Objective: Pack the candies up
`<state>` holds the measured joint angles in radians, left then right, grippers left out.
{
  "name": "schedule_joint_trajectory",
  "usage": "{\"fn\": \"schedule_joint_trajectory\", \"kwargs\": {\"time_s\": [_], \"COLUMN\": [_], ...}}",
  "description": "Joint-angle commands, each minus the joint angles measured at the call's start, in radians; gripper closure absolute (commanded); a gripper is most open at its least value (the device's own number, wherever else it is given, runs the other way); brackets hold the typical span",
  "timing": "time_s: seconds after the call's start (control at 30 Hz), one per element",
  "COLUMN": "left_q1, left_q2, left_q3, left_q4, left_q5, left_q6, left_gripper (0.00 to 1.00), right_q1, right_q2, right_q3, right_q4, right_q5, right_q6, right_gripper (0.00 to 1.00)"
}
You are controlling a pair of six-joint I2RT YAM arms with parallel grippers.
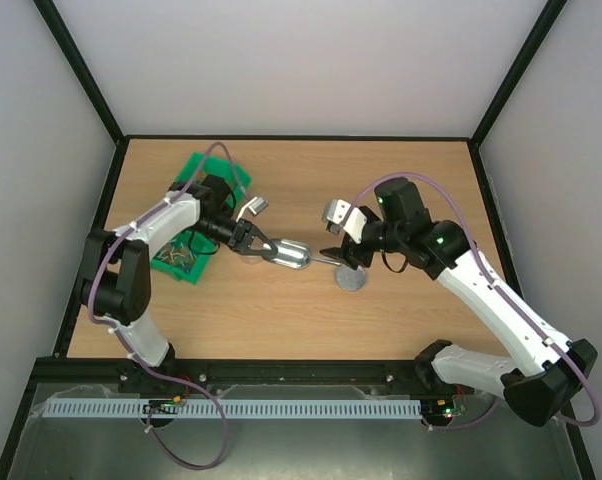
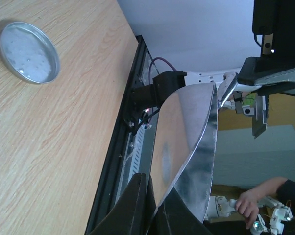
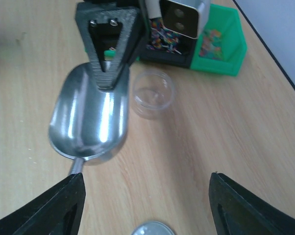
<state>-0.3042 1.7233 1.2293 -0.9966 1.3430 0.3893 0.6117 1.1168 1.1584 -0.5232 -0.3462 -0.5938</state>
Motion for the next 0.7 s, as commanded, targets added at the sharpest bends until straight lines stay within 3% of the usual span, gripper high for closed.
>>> {"fn": "schedule_joint_trajectory", "kwargs": {"time_s": [0.0, 0.2, 0.67], "left_q1": [0.001, 0.002, 0.001], "left_q2": [-0.05, -0.106, -0.161], "left_q3": [0.001, -0.056, -0.1], "left_q4": [-0.035, 0.136, 0.205], "left_q5": [0.065, 0.034, 0.026], "left_q6": [0.042, -0.139, -0.224], "left_gripper": [0.98, 0.98, 0.98], "right_q1": [0.005, 0.059, 0.108], "right_q2": [-0.025, -0.019, -0.054], "right_q3": [-0.009, -0.023, -0.097], "right_q4": [-0.042, -0.084, 0.017], "right_q5": [-0.142, -0.093, -0.021], "right_q6": [0.023, 0.044, 0.099], "right_gripper": [0.29, 0.29, 0.62]}}
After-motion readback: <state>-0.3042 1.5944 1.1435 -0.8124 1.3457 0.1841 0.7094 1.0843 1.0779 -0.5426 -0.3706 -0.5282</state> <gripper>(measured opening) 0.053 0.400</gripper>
